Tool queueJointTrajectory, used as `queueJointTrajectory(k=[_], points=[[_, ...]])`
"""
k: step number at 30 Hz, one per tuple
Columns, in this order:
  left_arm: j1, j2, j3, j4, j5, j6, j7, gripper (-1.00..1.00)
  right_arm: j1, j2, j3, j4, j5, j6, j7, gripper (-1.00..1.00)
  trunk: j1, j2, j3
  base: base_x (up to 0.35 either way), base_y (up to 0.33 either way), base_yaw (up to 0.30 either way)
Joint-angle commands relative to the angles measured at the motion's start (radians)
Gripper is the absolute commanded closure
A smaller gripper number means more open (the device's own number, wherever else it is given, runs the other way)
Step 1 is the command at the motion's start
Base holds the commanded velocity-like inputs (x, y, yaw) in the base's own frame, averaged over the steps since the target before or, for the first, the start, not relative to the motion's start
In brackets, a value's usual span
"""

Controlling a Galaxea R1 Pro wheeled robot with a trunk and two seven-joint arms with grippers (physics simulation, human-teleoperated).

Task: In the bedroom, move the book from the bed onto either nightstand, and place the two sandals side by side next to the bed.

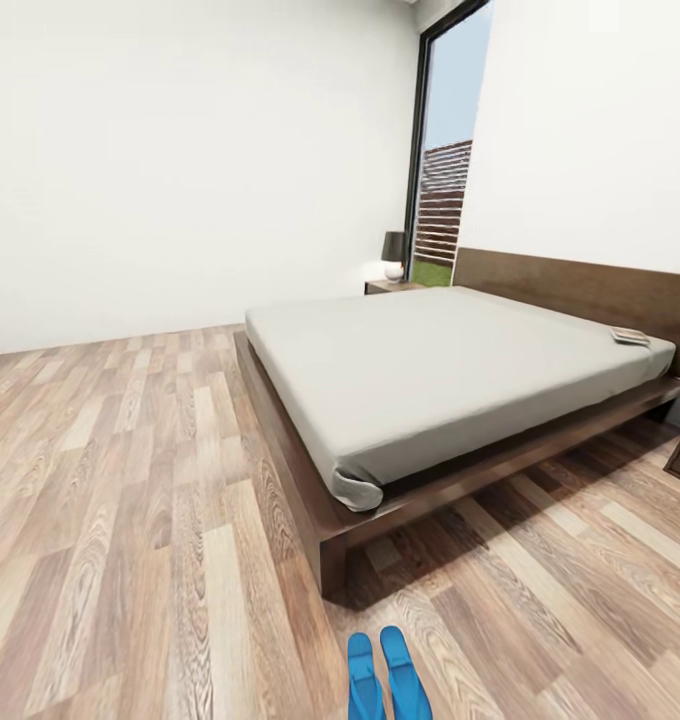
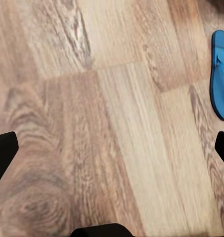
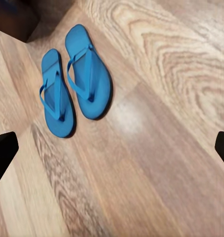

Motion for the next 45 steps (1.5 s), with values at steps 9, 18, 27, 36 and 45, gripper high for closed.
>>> queueJointTrajectory(k=[9,18,27,36,45], points=[[0.000,-0.008,-0.007,0.001,0.007,-0.005,0.001,-1.00,-0.001,0.002,0.010,0.003,-0.001,-0.005,0.002,-1.00,-0.004,0.002,0.034,0.000,0.000,0.000],[0.000,-0.024,-0.007,0.001,0.005,-0.005,0.068,-1.00,-0.001,0.002,0.013,0.003,0.001,-0.001,-0.023,-1.00,-0.039,0.065,0.062,0.000,0.000,0.000],[0.003,-0.050,-0.008,-0.003,-0.005,-0.007,0.102,-1.00,0.002,0.027,0.018,0.003,0.011,0.005,-0.050,-1.00,-0.058,0.099,0.078,0.000,0.000,0.000],[0.003,-0.074,-0.009,-0.003,0.004,-0.010,0.069,-1.00,0.002,0.038,0.014,0.003,0.010,-0.002,-0.054,-1.00,-0.058,0.099,0.078,0.000,0.000,0.000],[0.005,-0.077,-0.009,-0.003,0.007,-0.011,0.023,-1.00,0.002,0.044,0.010,0.003,0.005,-0.003,-0.031,-1.00,-0.058,0.099,0.078,0.000,0.000,0.000]])
